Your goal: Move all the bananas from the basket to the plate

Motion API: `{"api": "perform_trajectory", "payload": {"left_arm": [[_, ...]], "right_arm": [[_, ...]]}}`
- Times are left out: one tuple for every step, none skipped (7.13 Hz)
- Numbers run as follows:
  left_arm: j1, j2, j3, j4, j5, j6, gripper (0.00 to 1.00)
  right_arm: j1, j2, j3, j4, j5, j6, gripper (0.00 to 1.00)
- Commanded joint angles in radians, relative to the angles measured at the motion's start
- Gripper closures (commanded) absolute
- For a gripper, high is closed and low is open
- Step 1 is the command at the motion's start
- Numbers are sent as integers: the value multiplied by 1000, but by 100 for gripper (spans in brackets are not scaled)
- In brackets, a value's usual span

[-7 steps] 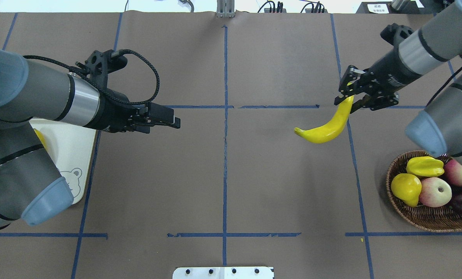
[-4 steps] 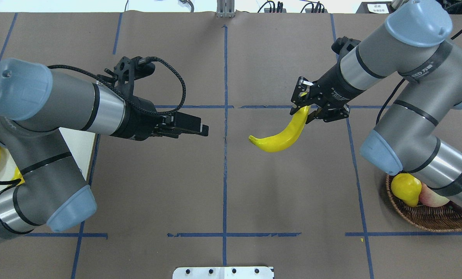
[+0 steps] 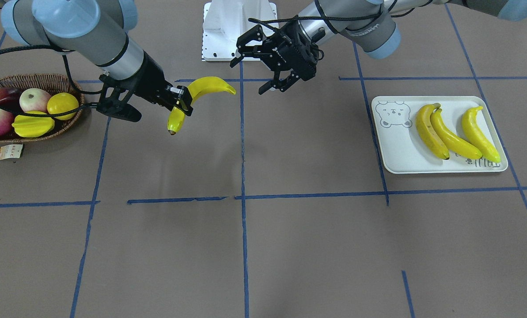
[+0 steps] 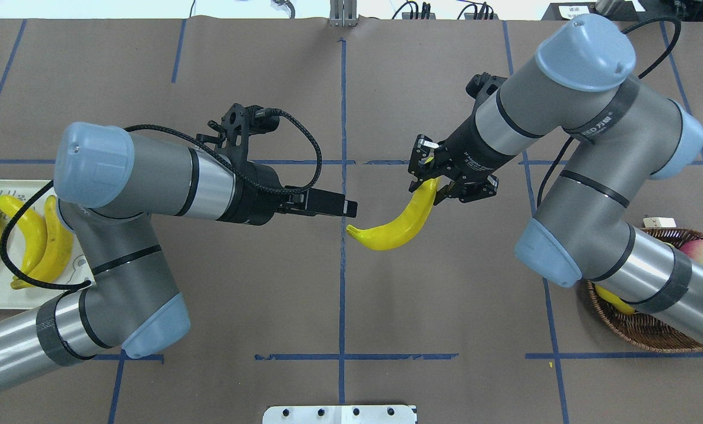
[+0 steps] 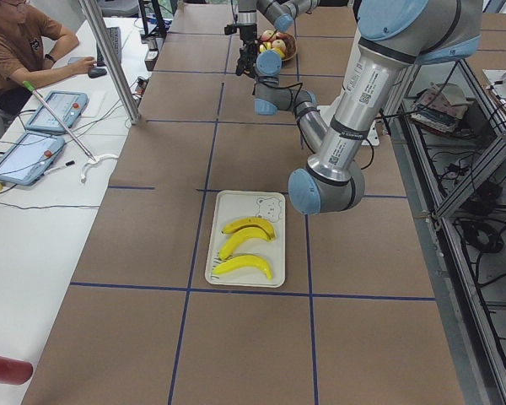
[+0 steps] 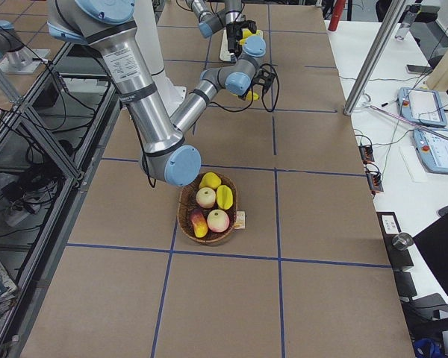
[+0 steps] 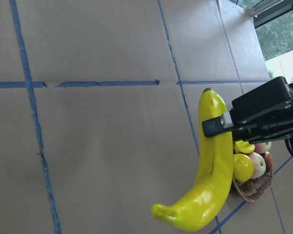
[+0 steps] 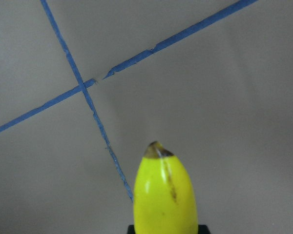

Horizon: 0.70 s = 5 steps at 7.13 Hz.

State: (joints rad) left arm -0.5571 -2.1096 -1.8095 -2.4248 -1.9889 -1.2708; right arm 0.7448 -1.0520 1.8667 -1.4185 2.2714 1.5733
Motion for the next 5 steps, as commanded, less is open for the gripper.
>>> {"api": "perform_trajectory", "payload": {"left_arm": [[38,-21,2,-7,30,10,1],[98,-36,4,-7,109,11,1],[118,-38,9,-7,149,11,1],[118,-38,12,-8,150,11,1],[118,-38,18,-11,150,13,1]], "right_arm": [[-21,50,-1,-74,-16,1,100],[-22,58,-3,-98,-27,1,100],[-22,56,-3,-114,-27,1,100],[-24,59,3,-160,-26,-1,100],[-22,58,11,-189,-18,-2,100]]}}
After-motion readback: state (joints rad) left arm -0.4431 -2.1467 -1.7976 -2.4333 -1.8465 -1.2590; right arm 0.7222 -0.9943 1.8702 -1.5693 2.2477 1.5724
